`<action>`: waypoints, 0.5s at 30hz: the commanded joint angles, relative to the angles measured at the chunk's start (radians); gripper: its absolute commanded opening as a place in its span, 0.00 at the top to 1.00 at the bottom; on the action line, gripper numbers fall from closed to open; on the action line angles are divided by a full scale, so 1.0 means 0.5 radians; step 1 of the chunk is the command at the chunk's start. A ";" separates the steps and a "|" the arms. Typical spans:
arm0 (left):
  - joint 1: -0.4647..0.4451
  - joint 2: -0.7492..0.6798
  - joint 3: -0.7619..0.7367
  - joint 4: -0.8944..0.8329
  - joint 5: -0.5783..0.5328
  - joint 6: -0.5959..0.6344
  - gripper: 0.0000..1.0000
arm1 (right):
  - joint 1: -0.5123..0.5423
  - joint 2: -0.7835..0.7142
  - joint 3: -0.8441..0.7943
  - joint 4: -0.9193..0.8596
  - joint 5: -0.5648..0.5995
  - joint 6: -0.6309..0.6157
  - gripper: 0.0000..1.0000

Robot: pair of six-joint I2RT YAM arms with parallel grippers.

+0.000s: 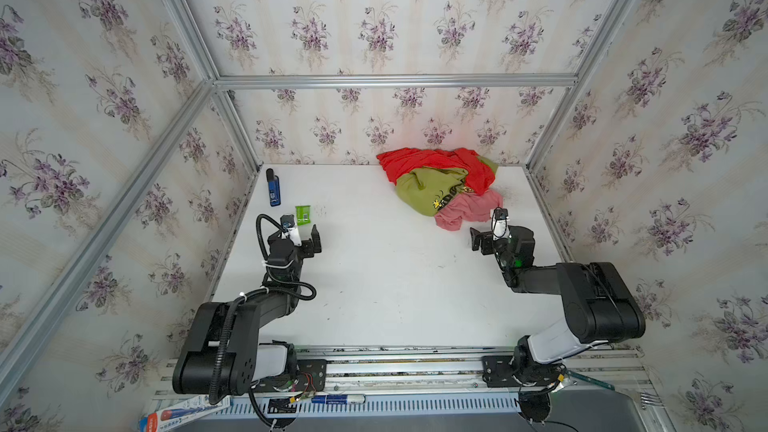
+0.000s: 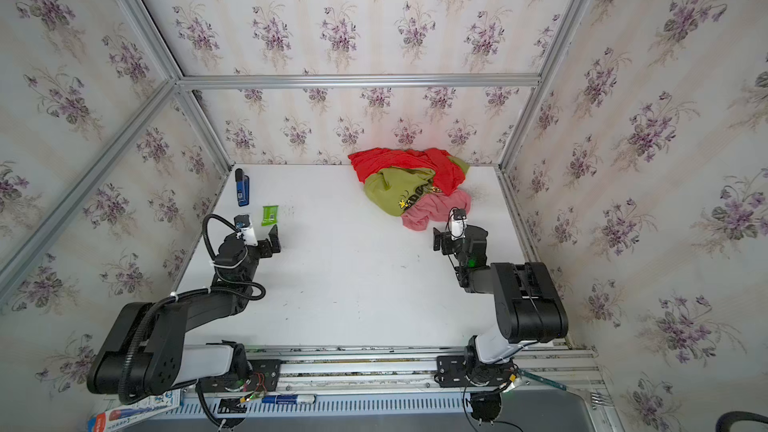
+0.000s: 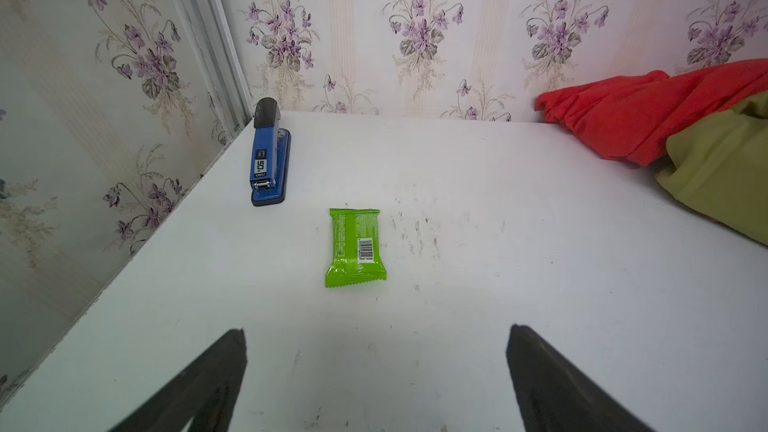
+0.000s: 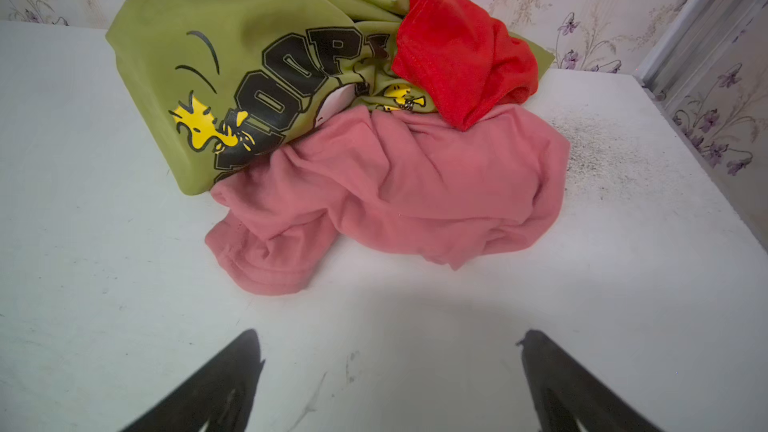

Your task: Pick out a specific cloth from the pile

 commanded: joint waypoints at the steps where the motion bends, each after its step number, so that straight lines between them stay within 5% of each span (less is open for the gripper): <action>1: 0.002 0.002 0.016 0.055 0.004 -0.002 0.00 | 0.000 -0.006 0.014 0.034 -0.011 0.009 0.00; 15: 0.002 0.002 0.017 0.052 0.006 -0.003 0.00 | 0.000 -0.011 0.000 0.056 -0.015 0.008 0.00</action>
